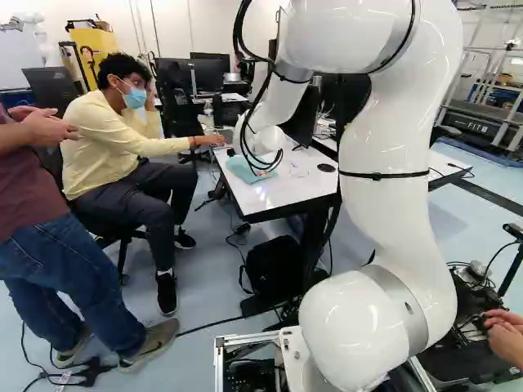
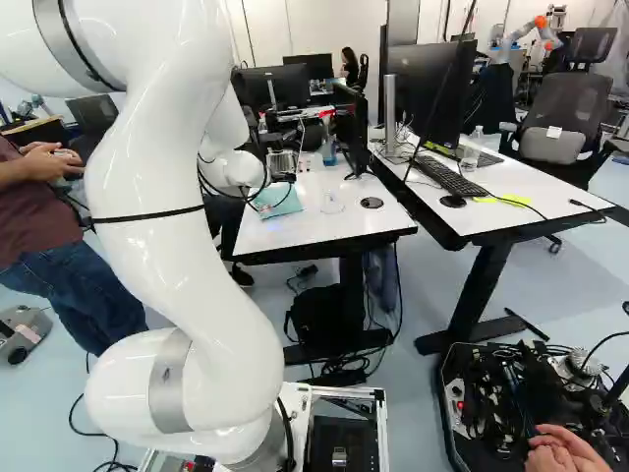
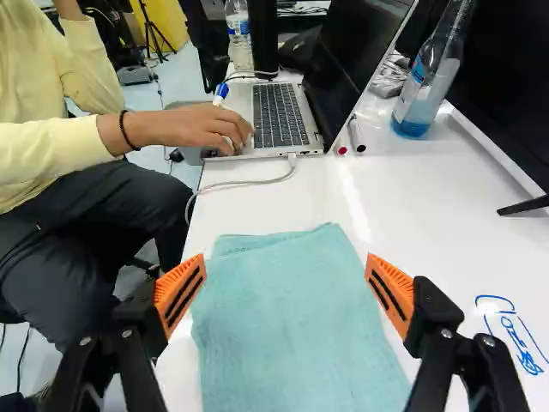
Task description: Clean the table with the green towel
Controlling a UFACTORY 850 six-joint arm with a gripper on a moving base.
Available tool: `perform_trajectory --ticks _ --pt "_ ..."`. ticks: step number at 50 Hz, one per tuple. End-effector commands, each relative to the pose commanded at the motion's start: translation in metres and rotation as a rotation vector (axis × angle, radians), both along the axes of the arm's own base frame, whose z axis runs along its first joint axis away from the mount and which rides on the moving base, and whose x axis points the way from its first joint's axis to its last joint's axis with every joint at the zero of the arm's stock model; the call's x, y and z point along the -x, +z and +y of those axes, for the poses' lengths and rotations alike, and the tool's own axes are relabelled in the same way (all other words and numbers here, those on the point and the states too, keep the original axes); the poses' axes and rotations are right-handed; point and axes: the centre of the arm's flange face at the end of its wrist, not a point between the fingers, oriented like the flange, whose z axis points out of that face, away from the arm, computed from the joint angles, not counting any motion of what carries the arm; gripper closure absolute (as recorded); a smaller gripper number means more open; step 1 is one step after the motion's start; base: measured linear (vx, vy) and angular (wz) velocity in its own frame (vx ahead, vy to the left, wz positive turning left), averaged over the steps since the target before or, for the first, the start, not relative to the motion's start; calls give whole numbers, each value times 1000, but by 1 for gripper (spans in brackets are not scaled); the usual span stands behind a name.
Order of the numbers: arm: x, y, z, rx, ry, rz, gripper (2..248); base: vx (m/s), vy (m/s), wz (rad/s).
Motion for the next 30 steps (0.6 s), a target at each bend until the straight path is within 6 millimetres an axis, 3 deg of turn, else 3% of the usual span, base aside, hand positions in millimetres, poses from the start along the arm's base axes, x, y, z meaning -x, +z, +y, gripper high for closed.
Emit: perform_trajectory --ticks 11,30 --pt "1 0 0 0 0 1 3 0 0 0" --pt "26 -7 0 -4 -27 136 3 0 0 0"
